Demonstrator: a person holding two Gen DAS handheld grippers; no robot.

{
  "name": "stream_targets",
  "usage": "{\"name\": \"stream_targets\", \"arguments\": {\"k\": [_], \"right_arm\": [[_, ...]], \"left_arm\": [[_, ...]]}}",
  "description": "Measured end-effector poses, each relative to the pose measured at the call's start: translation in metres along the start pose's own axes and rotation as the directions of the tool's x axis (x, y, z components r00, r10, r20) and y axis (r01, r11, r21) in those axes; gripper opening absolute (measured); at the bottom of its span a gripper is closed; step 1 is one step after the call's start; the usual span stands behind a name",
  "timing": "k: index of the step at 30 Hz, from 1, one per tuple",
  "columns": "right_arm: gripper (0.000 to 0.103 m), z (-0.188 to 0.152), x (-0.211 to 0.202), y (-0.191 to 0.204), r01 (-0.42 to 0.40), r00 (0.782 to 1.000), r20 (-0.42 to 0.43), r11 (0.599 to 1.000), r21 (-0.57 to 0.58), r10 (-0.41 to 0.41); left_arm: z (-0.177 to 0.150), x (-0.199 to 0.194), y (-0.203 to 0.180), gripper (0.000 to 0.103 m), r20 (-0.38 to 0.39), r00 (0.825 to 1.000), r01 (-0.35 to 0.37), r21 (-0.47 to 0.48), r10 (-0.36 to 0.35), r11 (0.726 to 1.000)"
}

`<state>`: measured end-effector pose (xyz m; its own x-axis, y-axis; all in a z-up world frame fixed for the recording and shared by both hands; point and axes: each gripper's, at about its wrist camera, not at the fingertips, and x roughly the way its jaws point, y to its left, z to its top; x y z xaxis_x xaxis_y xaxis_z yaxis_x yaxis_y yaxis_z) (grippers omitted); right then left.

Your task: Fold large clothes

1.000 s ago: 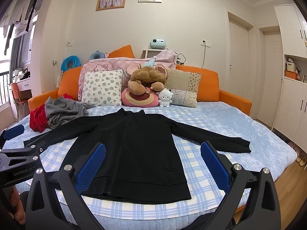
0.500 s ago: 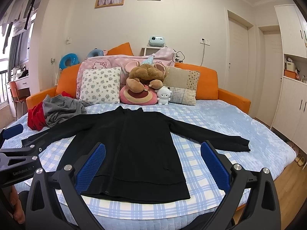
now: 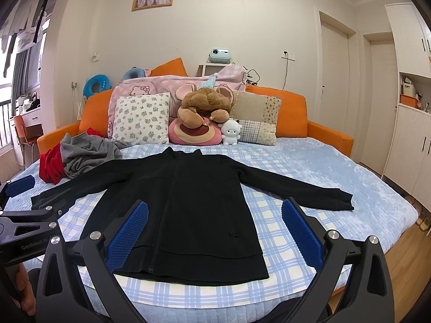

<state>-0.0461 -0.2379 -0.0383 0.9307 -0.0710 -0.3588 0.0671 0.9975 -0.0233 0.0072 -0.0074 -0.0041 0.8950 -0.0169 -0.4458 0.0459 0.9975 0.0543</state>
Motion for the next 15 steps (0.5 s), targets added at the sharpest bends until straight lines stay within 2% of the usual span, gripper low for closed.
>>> {"name": "stream_targets", "arguments": {"k": [9, 14, 15], "right_arm": [[0.098, 0.003, 0.014, 0.003, -0.059, 0.998, -0.014, 0.998, 0.003, 0.059], [0.098, 0.007, 0.027, -0.009, -0.070, 0.998, -0.009, 0.998, 0.007, 0.070], [0.098, 0.009, 0.029, -0.013, -0.051, 0.999, -0.014, 0.999, 0.006, 0.051]], "left_arm": [[0.000, 0.014, -0.008, 0.101, -0.025, 1.000, -0.008, 0.018, 0.009, 1.000], [0.005, 0.024, -0.019, 0.101, -0.034, 0.999, -0.008, 0.031, 0.009, 0.999], [0.007, 0.028, -0.023, 0.101, -0.035, 0.999, -0.006, 0.040, 0.008, 0.999]]}}
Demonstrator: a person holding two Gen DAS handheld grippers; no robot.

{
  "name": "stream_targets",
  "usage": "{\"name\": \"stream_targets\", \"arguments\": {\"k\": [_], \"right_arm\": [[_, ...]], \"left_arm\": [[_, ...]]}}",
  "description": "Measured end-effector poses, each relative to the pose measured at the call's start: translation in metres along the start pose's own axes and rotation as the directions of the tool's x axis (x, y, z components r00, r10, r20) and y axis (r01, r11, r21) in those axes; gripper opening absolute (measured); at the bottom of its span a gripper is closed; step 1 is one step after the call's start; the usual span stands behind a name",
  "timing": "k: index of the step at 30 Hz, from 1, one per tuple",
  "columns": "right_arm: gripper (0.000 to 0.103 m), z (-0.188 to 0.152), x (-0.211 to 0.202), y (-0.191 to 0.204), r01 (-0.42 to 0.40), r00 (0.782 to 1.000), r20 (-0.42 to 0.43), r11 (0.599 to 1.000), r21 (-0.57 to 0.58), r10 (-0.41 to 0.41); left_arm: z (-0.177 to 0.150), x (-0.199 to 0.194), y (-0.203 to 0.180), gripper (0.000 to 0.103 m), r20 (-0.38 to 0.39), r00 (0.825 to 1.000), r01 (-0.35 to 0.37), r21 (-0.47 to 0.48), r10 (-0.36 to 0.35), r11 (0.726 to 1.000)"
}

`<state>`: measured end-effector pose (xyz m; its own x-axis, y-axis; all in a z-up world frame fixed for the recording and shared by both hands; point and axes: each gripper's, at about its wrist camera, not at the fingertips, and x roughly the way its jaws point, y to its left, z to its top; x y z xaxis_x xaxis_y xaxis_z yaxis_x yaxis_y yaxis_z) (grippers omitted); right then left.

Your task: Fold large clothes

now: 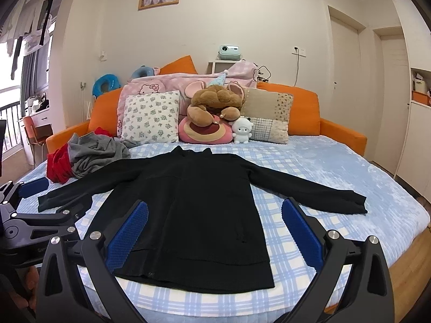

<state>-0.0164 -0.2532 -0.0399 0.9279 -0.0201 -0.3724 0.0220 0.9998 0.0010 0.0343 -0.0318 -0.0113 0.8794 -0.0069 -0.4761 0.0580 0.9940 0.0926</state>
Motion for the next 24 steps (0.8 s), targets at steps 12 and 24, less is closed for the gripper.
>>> {"name": "stream_targets", "arguments": {"k": [12, 24], "right_arm": [[0.098, 0.018, 0.051, -0.098, 0.054, 0.998, -0.014, 0.997, 0.051, -0.053], [0.095, 0.013, 0.136, -0.297, 0.114, 0.979, -0.193, 0.959, 0.259, -0.064]], "left_arm": [[0.040, 0.059, -0.103, 0.101, -0.022, 0.989, 0.147, 0.123, -0.145, 0.981], [0.101, 0.206, -0.183, 0.101, -0.162, 0.940, 0.308, 0.031, -0.300, 0.951]]}}
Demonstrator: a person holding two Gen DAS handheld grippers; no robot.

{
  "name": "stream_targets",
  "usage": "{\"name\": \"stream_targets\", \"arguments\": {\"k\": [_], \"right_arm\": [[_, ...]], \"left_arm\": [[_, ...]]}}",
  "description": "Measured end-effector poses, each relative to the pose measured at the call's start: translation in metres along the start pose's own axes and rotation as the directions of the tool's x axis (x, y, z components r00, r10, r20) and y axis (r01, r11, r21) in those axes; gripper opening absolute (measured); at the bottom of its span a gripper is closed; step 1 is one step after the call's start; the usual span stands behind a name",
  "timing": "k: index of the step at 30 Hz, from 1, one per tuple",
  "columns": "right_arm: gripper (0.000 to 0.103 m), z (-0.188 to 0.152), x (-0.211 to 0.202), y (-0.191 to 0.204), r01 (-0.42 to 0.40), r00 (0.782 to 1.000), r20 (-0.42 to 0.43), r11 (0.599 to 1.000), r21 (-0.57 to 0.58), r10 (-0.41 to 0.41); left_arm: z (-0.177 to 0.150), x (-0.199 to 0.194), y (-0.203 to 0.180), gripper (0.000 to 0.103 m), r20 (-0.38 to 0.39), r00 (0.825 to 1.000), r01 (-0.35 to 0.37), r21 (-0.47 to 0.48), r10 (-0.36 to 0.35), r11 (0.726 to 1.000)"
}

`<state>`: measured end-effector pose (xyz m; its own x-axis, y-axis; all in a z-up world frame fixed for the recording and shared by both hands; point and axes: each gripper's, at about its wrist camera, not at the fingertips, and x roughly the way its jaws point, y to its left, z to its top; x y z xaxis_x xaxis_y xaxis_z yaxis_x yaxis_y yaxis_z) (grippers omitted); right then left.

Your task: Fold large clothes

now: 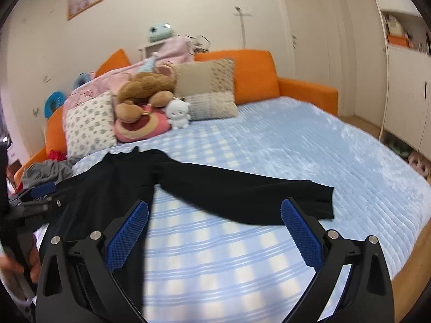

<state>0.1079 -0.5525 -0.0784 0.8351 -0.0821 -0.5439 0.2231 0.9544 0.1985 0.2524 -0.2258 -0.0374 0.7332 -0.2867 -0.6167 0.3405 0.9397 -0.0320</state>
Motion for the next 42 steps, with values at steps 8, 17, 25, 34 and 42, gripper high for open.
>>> {"name": "stream_targets", "arguments": {"k": [8, 17, 25, 34, 42], "right_arm": [[0.094, 0.031, 0.068, -0.128, 0.055, 0.985, -0.168, 0.984, 0.169, -0.026], [0.076, 0.010, 0.144, -0.201, 0.077, 0.949, -0.313, 0.938, 0.339, 0.035], [0.070, 0.005, 0.193, -0.219, 0.170, 0.913, -0.407, 0.941, 0.294, -0.037], [0.042, 0.001, 0.206, -0.210, 0.138, 0.909, -0.416, 0.956, 0.260, -0.018], [0.011, 0.011, 0.202, -0.195, 0.046, 0.919, -0.390, 0.962, 0.269, 0.065]], "left_arm": [[0.055, 0.112, 0.012, 0.101, -0.145, 0.987, -0.072, 0.025, 0.075, 0.997], [0.114, 0.227, 0.038, 0.101, -0.356, 0.924, 0.125, -0.068, -0.141, 0.990], [0.152, 0.328, 0.084, 0.101, -0.511, 0.794, 0.199, -0.291, -0.328, 0.936], [0.152, 0.399, 0.098, 0.101, -0.605, 0.716, 0.195, -0.305, -0.348, 0.932], [0.154, 0.436, 0.114, 0.101, -0.551, 0.702, 0.239, -0.416, -0.452, 0.878]]}}
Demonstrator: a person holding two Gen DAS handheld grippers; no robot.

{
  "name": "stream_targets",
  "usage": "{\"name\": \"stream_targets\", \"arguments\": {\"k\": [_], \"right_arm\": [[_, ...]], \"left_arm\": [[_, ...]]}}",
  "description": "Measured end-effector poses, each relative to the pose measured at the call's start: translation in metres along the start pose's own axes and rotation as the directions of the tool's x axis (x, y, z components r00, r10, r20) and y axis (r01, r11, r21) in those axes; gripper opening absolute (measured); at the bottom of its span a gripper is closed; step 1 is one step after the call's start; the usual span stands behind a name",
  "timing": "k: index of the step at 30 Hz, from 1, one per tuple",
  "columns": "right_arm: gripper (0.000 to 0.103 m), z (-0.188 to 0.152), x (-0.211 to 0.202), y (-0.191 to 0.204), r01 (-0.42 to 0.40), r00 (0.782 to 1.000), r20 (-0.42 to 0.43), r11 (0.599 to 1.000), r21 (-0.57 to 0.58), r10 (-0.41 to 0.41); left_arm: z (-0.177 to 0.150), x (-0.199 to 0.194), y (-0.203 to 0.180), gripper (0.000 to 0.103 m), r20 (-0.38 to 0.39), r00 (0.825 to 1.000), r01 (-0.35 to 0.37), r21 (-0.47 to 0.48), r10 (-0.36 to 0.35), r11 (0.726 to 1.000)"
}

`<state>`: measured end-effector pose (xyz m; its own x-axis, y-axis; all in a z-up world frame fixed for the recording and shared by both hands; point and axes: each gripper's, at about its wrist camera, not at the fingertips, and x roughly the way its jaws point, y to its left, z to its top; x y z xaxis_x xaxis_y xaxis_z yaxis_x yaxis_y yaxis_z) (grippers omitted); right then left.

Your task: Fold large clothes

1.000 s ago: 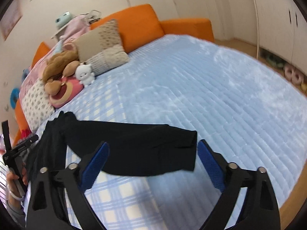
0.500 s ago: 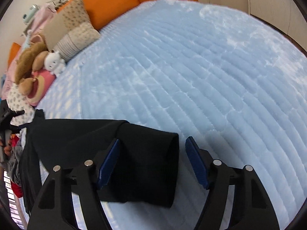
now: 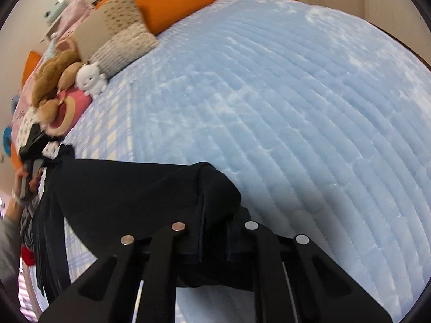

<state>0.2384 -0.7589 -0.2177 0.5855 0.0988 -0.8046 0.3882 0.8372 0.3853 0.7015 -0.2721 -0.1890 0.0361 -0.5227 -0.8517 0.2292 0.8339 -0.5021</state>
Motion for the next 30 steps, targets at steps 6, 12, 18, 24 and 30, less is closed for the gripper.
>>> {"name": "stream_targets", "arguments": {"k": [6, 12, 18, 24, 30], "right_arm": [[0.009, 0.013, -0.042, 0.035, -0.216, 0.971, 0.096, 0.976, -0.024, 0.217], [0.009, 0.026, -0.122, 0.158, -0.461, 0.850, 0.111, 0.829, -0.317, 0.515], [0.009, -0.007, -0.171, 0.282, -0.697, 0.653, -0.144, 0.516, -0.497, 0.743], [0.009, -0.070, -0.169, 0.357, -0.767, 0.582, -0.405, 0.310, -0.562, 0.705], [0.009, -0.165, -0.112, 0.398, -0.798, 0.602, -0.714, 0.234, -0.555, 0.358]], "left_arm": [[0.013, 0.007, 0.006, 0.098, -0.020, 1.000, -0.013, -0.043, 0.012, 0.999], [0.026, 0.011, 0.018, 0.098, 0.007, 0.997, 0.078, -0.132, -0.078, 0.988], [0.034, 0.014, 0.026, 0.098, -0.027, 0.993, 0.107, -0.177, -0.114, 0.978], [0.036, 0.017, 0.021, 0.098, -0.062, 0.994, 0.081, -0.140, -0.090, 0.987], [0.038, 0.017, 0.030, 0.098, -0.072, 0.986, 0.138, -0.118, -0.148, 0.983]]}}
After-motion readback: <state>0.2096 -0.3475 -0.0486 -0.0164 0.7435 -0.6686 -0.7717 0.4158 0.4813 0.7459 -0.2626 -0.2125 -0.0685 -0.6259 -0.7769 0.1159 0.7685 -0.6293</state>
